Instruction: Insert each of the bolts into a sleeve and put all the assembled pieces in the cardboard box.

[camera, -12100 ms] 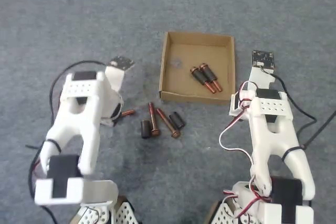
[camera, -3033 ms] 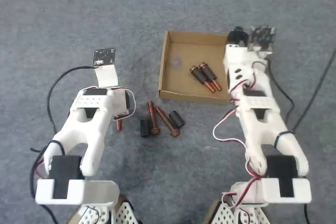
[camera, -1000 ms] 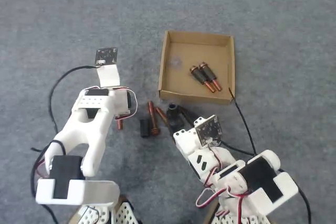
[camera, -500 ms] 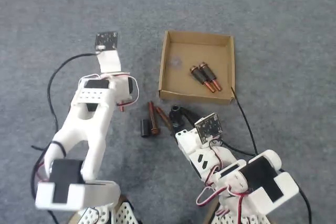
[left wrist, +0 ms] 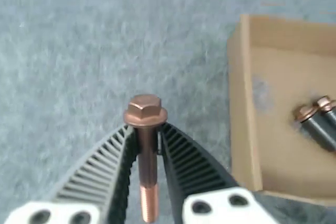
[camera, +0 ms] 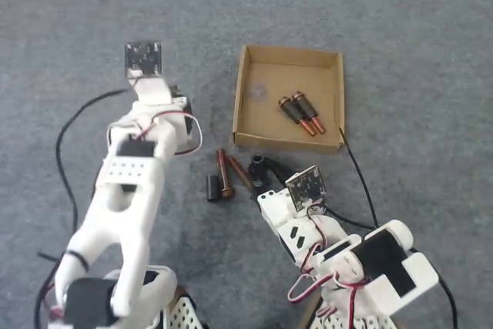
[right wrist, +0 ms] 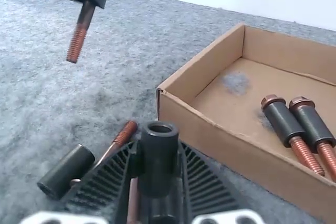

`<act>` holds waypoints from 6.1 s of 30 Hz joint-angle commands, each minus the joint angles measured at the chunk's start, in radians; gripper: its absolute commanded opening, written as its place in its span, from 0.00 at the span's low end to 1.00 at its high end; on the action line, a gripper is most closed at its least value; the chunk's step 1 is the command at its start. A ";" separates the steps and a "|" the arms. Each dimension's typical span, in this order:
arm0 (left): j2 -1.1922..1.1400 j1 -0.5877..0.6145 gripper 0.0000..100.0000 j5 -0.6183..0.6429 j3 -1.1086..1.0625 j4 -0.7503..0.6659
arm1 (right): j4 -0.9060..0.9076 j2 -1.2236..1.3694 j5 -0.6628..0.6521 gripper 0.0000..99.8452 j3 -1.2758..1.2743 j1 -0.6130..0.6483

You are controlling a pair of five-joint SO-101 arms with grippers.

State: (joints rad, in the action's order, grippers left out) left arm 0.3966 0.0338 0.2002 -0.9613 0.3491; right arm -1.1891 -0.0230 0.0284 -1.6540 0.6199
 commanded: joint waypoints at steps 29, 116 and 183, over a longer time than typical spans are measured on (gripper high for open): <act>0.440 -0.152 0.01 -0.005 -0.437 -0.470 | -0.220 0.404 -0.014 0.01 0.407 0.004; 0.178 -0.278 0.01 0.155 -0.372 -0.618 | 0.022 0.205 -0.100 0.01 0.322 0.024; 0.485 -0.100 0.01 0.087 -0.430 -0.414 | -0.151 0.503 -0.126 0.01 0.582 0.134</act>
State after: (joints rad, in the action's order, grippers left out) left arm 0.8170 -0.0399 0.2938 -1.3970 -0.0683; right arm -1.3334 0.5585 -0.1143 -1.0464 0.7810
